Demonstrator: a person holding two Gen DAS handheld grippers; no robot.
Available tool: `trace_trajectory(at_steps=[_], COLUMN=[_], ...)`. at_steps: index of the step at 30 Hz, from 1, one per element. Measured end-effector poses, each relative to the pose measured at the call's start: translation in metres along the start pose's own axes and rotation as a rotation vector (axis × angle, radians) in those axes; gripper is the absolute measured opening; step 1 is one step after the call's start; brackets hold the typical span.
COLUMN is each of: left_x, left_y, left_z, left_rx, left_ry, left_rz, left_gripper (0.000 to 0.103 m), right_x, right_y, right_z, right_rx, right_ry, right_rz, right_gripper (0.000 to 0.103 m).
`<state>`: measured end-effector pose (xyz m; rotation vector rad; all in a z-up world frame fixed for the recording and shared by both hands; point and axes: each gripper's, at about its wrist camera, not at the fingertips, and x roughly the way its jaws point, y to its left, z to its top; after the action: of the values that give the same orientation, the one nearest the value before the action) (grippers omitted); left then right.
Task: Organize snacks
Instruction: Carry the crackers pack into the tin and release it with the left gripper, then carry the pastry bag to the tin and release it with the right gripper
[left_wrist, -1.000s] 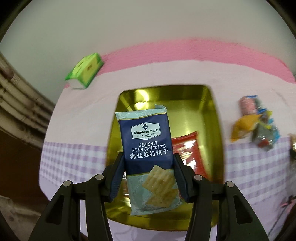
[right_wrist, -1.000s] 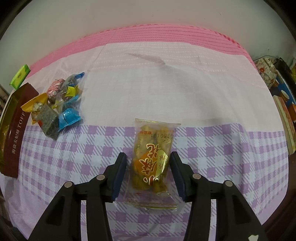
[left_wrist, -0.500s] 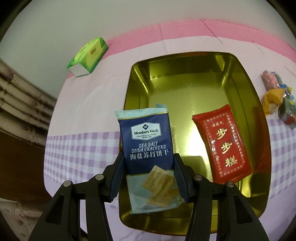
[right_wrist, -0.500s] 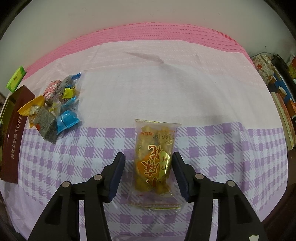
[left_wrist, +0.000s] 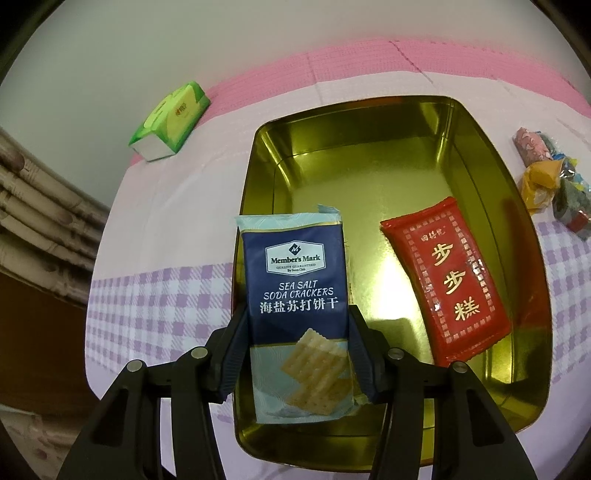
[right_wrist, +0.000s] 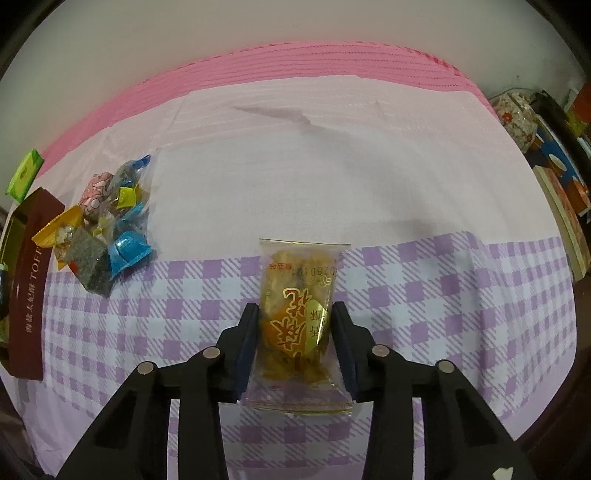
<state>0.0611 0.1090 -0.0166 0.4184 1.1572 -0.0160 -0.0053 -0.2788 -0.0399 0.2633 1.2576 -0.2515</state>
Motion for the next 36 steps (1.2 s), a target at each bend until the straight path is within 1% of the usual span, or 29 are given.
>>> trace_trajectory(at_steps=[6,11,14,16,20,24,29,36], left_x=[-0.007,-0.018,-0.025,-0.028,-0.035,-0.040,-0.039,-0.032], left_y=[0.005,0.011,0.015,0.018,0.029,0.045,0.066,0.095], left_z=[0.000,-0.002,-0.003,-0.005,-0.008,-0.009,-0.012,-0.027], left_rx=[-0.051,-0.098,-0.119,-0.137,-0.186,-0.252,-0.335,-0.412], left_ry=[-0.034,-0.092,-0.126,-0.144,-0.178,-0.196,-0.194,-0.179], left_rz=[-0.040,-0.064,-0.089,-0.119,-0.181,-0.221,-0.199,-0.086], left_gripper=[0.054,0.064,0.066,0.068,0.070,0.072,0.072,0.072], right_x=[0.001,-0.009,-0.019,-0.028,-0.045,-0.062,-0.070,-0.073], right_y=[0.006,0.014,0.021,0.028,0.046,0.072,0.123,0.209], right_z=[-0.001,-0.003,-0.003,-0.002,0.000,0.006,0.012,0.009], right_rx=[0.016,0.036,0.027,0.019,-0.004,-0.033,-0.094,-0.216], right_ry=[0.006,-0.009,-0.032,-0.052,-0.089,-0.117,-0.120,-0.101], right_rz=[-0.020,-0.019,-0.023,-0.022,-0.003,0.049,0.124,0.236], right_gripper=[0.035,0.034,0.034,0.034,0.034,0.034,0.035,0.035])
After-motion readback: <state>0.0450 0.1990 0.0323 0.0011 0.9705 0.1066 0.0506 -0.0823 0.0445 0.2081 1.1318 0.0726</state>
